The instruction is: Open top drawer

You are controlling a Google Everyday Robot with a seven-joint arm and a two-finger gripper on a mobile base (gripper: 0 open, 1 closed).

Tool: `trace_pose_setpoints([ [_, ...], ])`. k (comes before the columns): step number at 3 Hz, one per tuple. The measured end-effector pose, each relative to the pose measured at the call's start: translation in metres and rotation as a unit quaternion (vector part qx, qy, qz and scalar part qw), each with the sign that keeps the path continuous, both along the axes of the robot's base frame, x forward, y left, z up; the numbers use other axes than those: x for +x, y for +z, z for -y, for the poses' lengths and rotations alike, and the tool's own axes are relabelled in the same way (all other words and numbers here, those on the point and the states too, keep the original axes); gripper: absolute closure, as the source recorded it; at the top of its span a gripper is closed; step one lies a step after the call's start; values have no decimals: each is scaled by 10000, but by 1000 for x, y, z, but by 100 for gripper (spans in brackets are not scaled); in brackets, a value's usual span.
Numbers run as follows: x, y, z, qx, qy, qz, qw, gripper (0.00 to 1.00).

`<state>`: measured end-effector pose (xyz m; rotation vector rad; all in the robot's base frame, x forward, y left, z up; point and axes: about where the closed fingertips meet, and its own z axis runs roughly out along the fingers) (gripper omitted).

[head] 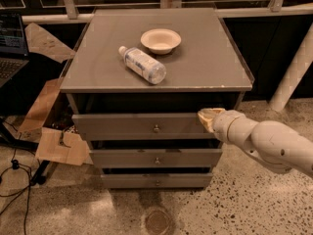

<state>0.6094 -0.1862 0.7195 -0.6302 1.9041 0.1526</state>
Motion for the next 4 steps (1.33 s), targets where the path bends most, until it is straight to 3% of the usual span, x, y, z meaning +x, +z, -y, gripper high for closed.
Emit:
trace_pose_setpoints([
  [1,24,-17,10,-53,-93,-73,9999,100],
  [2,58,-30,30,-343,-245,-129,9990,100],
  [3,61,-33,27,-365,-236,-168,9989,100],
  [4,85,-38,19,-535,-68,-132,9985,100],
])
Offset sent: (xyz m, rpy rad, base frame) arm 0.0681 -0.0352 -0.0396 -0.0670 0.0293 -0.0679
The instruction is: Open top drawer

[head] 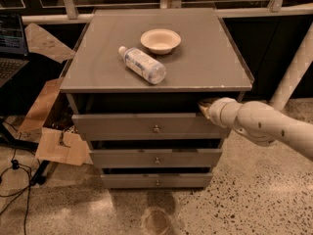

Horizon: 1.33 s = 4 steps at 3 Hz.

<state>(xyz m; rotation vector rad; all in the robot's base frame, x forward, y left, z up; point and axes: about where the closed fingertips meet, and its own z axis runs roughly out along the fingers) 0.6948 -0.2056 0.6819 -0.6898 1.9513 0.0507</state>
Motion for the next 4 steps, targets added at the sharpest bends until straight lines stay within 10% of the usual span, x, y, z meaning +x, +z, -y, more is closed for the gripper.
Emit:
trace_pose_setpoints([
  [4,-5,-4,9,-304,130,-283,9991,100],
])
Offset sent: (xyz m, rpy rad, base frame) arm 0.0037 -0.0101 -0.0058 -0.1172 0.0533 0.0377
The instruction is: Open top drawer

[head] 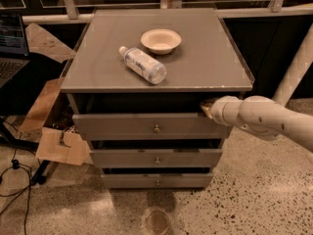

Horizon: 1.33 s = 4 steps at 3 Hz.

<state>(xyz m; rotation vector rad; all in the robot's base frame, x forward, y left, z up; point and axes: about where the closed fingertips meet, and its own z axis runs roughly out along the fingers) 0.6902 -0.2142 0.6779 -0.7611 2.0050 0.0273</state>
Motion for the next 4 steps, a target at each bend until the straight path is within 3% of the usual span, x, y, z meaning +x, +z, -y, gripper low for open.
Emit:
trace_pose_setpoints([
  [3,-13,3,0,34,213,-414,9989,100],
  [4,-12,2,0,35,213,-414,9989,100],
])
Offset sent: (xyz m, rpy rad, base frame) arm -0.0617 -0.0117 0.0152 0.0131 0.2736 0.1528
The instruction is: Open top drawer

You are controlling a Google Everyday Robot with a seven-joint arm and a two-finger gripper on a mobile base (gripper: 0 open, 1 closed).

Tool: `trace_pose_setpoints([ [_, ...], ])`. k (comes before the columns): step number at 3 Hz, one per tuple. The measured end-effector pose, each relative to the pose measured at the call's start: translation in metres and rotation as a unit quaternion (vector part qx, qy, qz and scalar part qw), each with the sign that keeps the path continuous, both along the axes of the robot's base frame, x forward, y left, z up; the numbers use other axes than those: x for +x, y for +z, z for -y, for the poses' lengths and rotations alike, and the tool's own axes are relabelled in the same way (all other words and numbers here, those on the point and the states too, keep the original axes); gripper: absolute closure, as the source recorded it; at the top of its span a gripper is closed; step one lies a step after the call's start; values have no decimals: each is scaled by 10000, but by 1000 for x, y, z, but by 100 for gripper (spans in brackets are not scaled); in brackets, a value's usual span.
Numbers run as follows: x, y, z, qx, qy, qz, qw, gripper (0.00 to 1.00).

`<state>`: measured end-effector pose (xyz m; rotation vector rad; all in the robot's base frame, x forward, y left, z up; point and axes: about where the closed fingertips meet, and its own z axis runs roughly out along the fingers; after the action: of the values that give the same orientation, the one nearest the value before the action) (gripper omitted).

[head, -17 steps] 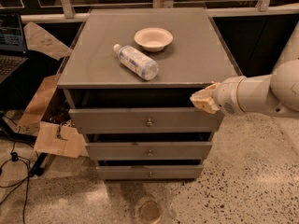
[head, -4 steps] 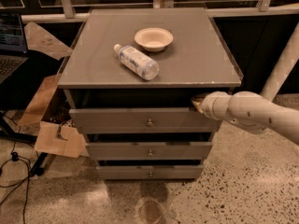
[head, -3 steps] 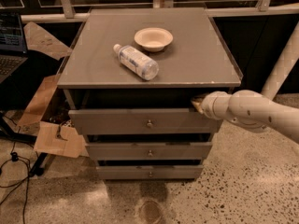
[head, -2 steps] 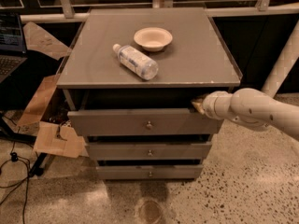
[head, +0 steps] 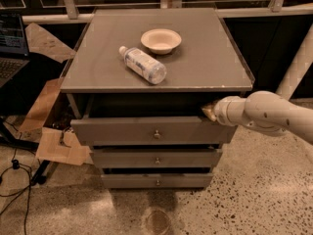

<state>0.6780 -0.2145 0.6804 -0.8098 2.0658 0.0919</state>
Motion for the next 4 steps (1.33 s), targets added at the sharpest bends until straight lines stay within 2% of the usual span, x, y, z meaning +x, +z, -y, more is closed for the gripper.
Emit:
trace_pose_setpoints([
  [1,-8,2,-3,48,133,-159,9998,100],
  [2,-30,11,-10,198,510,-601,9967,100],
  [3,-44,5,-21,268,751,-852,9932,100],
  [4,-44,5,-21,268,751,-852,9932,100],
])
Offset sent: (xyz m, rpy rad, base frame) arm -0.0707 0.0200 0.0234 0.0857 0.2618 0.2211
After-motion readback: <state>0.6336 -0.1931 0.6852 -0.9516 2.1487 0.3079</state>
